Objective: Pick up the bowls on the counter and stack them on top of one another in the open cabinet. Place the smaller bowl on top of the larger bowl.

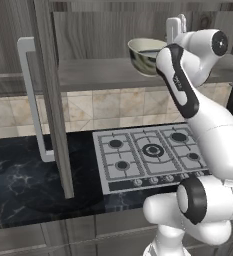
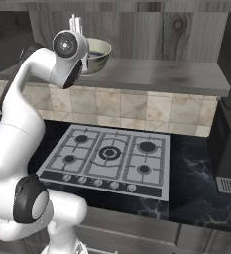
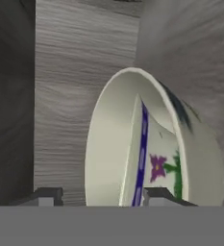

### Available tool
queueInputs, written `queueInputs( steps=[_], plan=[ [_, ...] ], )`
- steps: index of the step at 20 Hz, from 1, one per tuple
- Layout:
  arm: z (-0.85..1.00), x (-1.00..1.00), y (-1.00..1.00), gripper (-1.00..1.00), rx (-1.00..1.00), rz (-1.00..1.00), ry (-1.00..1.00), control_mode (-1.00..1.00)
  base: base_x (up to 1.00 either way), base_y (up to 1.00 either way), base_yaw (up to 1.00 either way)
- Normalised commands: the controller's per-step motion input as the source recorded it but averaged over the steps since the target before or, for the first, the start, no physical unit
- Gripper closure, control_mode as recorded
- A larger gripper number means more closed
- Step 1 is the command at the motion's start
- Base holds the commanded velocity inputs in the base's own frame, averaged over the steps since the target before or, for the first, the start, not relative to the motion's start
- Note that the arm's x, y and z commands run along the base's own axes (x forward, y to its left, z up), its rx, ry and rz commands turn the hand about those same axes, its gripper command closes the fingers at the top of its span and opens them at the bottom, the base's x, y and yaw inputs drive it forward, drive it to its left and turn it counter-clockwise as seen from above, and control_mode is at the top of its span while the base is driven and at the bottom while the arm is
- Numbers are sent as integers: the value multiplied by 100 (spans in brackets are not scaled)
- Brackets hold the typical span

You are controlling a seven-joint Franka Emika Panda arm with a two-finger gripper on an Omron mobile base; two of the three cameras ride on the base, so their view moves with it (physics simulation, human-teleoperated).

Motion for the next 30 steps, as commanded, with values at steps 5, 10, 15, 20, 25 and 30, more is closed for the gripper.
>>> queueInputs(
  steps=[5, 10, 15, 20, 25, 30],
  plan=[
    [-4, 12, 0, -100, 0, 0, 3, -100, 0, 0, 0],
    [1, -1, 8, -100, 0, -1, -5, -100, 0, 0, 0],
    [11, -13, 10, -100, 0, -3, -11, -100, 0, 0, 0],
    [29, -13, 4, -100, 0, -3, -13, -100, 0, 0, 0],
    [31, -24, 0, -100, 0, -3, -13, -100, 0, 0, 0],
    [21, -47, -3, -100, 3, -4, -6, -100, 0, 0, 0]
  ],
)
